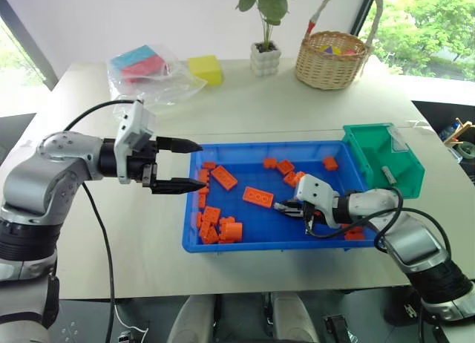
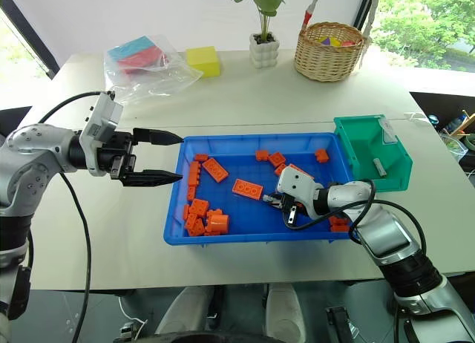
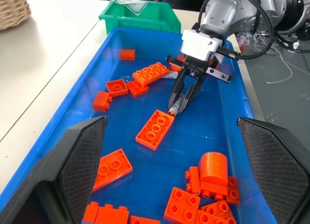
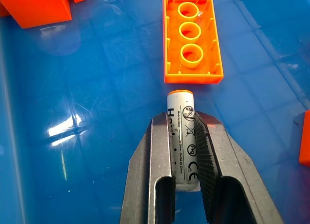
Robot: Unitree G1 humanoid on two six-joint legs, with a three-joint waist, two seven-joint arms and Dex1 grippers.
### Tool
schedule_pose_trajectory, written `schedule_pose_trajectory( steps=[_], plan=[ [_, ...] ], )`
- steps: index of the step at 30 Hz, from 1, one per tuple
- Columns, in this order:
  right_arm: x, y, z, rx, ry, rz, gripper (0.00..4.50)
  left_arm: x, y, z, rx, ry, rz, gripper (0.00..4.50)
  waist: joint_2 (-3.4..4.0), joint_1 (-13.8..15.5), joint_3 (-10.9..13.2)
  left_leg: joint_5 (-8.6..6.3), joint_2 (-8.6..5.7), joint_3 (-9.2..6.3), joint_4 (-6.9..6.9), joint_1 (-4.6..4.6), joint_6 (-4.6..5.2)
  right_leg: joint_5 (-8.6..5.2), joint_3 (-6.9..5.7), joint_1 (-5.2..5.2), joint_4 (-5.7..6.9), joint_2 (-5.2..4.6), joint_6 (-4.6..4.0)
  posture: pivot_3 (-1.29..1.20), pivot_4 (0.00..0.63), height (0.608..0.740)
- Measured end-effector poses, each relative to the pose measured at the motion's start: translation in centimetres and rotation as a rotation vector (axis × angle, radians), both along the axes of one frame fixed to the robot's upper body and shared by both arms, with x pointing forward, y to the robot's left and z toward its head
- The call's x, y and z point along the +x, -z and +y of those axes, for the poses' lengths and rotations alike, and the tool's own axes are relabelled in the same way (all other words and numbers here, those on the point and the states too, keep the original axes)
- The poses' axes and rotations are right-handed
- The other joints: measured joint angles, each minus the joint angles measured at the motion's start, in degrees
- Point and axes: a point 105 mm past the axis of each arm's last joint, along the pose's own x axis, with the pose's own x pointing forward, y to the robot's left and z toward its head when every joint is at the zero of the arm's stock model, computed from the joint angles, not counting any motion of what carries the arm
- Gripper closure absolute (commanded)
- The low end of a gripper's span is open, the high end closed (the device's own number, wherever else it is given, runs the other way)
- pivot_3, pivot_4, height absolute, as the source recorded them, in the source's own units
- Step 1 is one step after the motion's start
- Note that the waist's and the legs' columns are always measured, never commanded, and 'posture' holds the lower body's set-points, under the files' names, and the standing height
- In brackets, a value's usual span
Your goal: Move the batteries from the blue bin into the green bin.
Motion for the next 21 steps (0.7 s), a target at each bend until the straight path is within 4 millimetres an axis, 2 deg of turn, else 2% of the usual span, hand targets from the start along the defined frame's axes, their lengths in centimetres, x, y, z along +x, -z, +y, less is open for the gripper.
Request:
schedule_pose_trajectory(
  steps=[2, 5, 8, 10, 12, 14, 17, 21],
  plan=[
    [0.1, -0.9, -0.3, 0.012, 0.026, -0.011, 4.41, 0.0, 0.0, 0.0, 0.001, -0.001, 0.0, 0.0, 0.0, 0.1, 0.0, 0.0, 0.0, 0.0, 0.0, 0.0, 0.0, 0.0, 0.0, 0.0, 0.0, 0.0, 0.0, 0.0, 0.15, 0.702],
    [1.1, -4.9, -1.9, 0.031, 0.103, -0.1, 4.41, 0.0, 0.0, 0.0, 0.002, -0.001, -0.001, 0.0, 0.01, 0.1, 0.0, 0.0, -0.01, 0.0, 0.0, -0.01, 0.0, 0.0, 0.0, -0.01, 0.0, -0.01, 0.0, 0.0, 0.15, 0.702],
    [2.8, -9.3, -5.7, -0.01, 0.266, -0.238, 4.41, 0.0, 0.0, 0.0, 0.002, -0.001, -0.001, 0.0, 0.01, 0.2, 0.0, 0.0, -0.01, 0.0, -0.02, -0.01, 0.0, 0.0, -0.01, -0.01, -0.01, -0.01, 0.0, 0.0, 0.15, 0.702],
    [3.8, -11.0, -9.2, -0.063, 0.411, -0.305, 4.41, 0.0, 0.0, 0.0, 0.004, -0.002, -0.004, 0.0, 0.0, 0.5, 0.0, -0.01, -0.01, 0.01, -0.04, -0.01, 0.0, -0.01, -0.02, -0.01, -0.02, -0.02, -0.01, 0.0, 0.15, 0.702],
    [4.5, -11.1, -12.2, -0.104, 0.539, -0.319, 4.41, 0.1, 0.0, 0.0, 0.003, -0.002, -0.01, 0.0, 0.0, 0.8, 0.0, -0.01, -0.01, 0.03, -0.06, -0.02, 0.02, -0.01, -0.01, -0.01, -0.02, -0.03, -0.01, 0.0, 0.15, 0.702],
    [4.9, -10.4, -14.7, -0.156, 0.644, -0.314, 4.41, 0.2, -0.1, 0.0, -0.004, -0.001, -0.015, 0.0, 0.0, 0.9, 0.0, -0.01, -0.01, 0.06, -0.06, -0.02, 0.02, -0.01, -0.01, -0.03, -0.02, -0.04, -0.01, 0.0, 0.15, 0.702],
    [4.9, -9.1, -16.7, -0.213, 0.728, -0.295, 4.41, 0.3, -0.2, -0.1, -0.01, 0.001, -0.016, 0.0, 0.01, 0.9, 0.0, -0.01, 0.0, 0.08, -0.06, -0.02, 0.02, 0.0, 0.01, -0.04, -0.02, -0.04, -0.01, 0.0, 0.15, 0.702],
    [5.0, -8.2, -16.9, -0.24, 0.744, -0.293, 2.47, 0.3, -0.4, -0.3, -0.013, 0.014, -0.029, 0.0, 0.02, 0.7, 0.0, -0.01, 0.01, 0.1, -0.06, -0.02, 0.02, 0.0, 0.03, -0.04, -0.02, -0.03, 0.0, 0.0, 0.15, 0.702]
  ],
)
